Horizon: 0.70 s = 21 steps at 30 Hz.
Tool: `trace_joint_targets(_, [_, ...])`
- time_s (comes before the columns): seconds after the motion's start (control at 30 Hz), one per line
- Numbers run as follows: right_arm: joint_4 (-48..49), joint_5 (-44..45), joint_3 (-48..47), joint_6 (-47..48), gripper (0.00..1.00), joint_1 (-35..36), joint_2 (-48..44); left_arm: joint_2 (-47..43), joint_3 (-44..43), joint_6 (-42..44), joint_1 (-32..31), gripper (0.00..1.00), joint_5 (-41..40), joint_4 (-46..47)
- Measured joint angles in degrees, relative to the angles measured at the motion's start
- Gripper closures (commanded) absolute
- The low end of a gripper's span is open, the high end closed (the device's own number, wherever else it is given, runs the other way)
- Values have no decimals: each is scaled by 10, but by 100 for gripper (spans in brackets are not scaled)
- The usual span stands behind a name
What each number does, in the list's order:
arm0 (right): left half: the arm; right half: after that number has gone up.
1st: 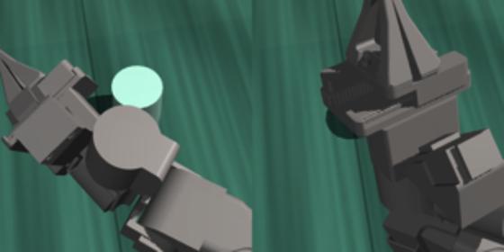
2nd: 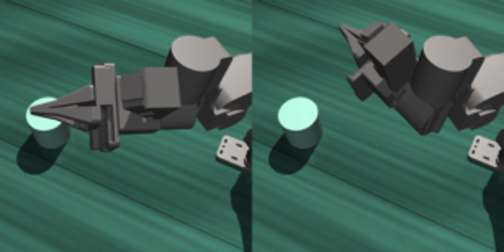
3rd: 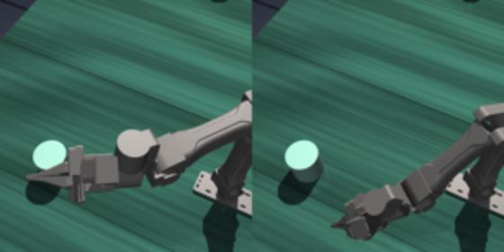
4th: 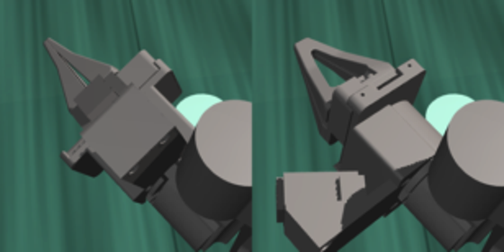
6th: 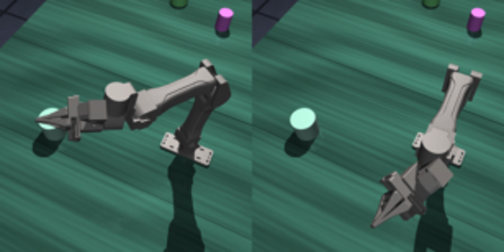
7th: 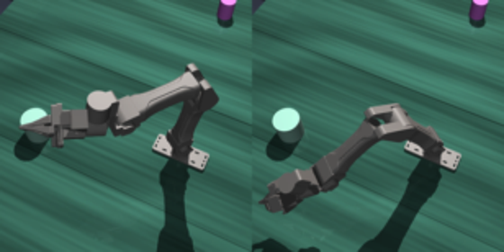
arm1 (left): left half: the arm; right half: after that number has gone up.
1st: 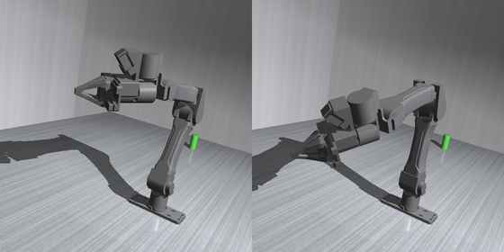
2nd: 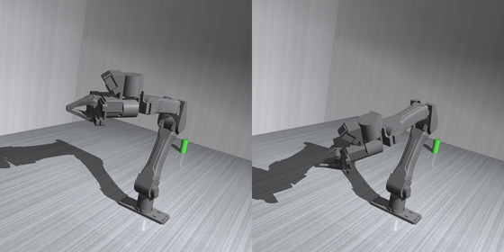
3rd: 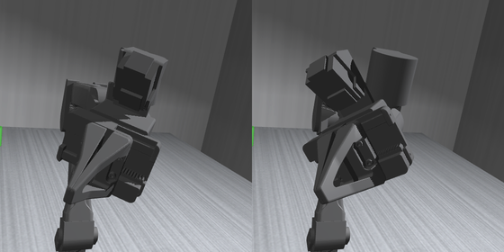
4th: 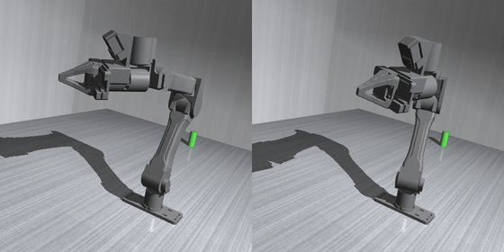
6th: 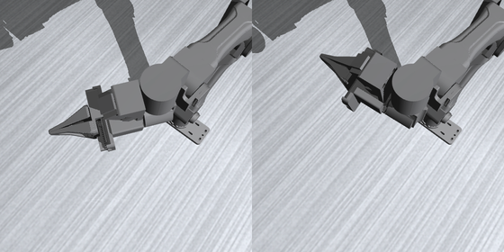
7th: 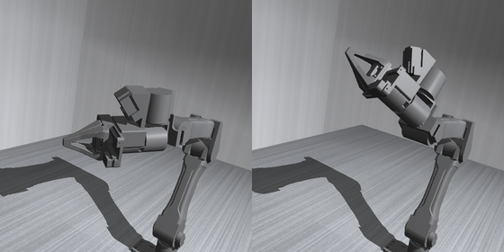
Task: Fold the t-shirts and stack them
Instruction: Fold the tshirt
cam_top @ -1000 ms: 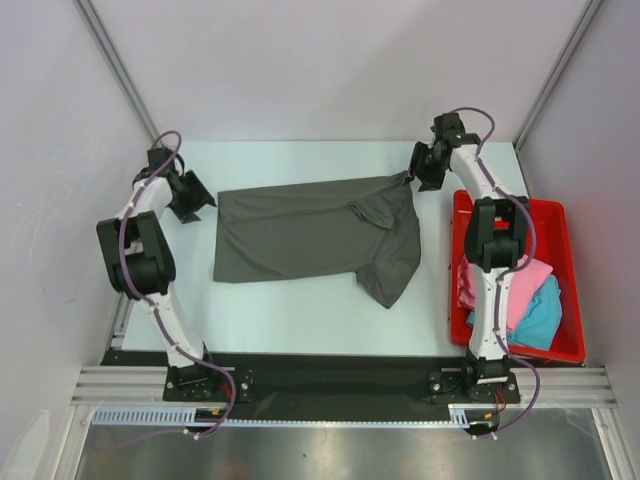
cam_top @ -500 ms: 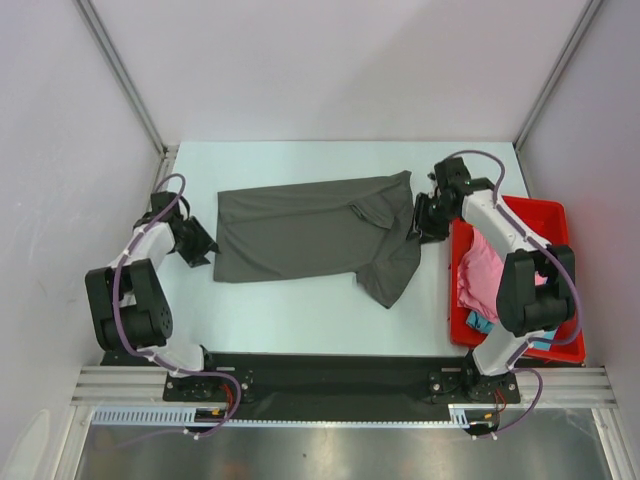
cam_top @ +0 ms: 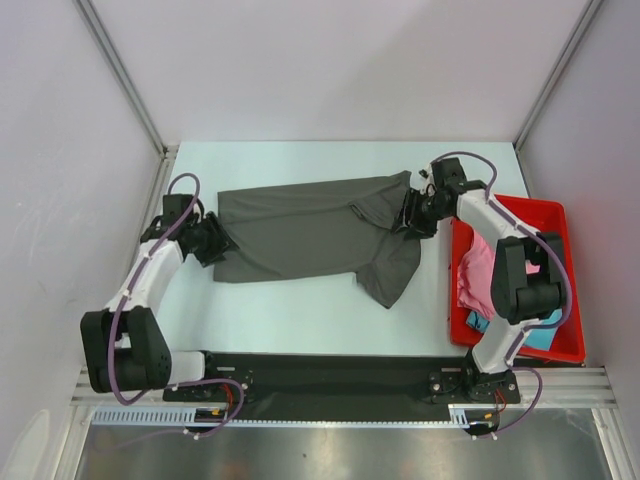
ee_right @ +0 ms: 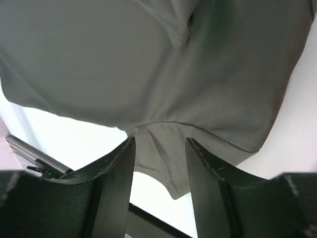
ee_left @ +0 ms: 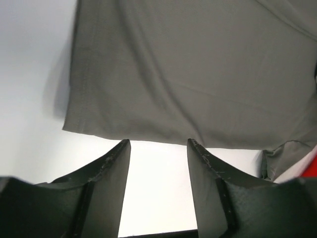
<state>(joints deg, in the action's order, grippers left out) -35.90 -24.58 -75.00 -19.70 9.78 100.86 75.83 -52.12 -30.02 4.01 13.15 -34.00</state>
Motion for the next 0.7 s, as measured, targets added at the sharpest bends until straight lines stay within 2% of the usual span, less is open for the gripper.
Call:
trace_joint_targets(0.13, [5,-9,26,3,46,-1,-14,-9,14,-6,1,41,-31,0])
trace_joint_targets(0.27, [-3,-10,104,4,44,-1,-63,-3,50,-23,5,43,-51,-5])
trace_joint_targets(0.5, [-24,-4,186,9,44,-2,-132,63,66,-31,35,51,-56,11])
trace_joint_targets(0.7, [-19,2,233,9,46,-11,-157,103,58,-30,48,48,-62,17])
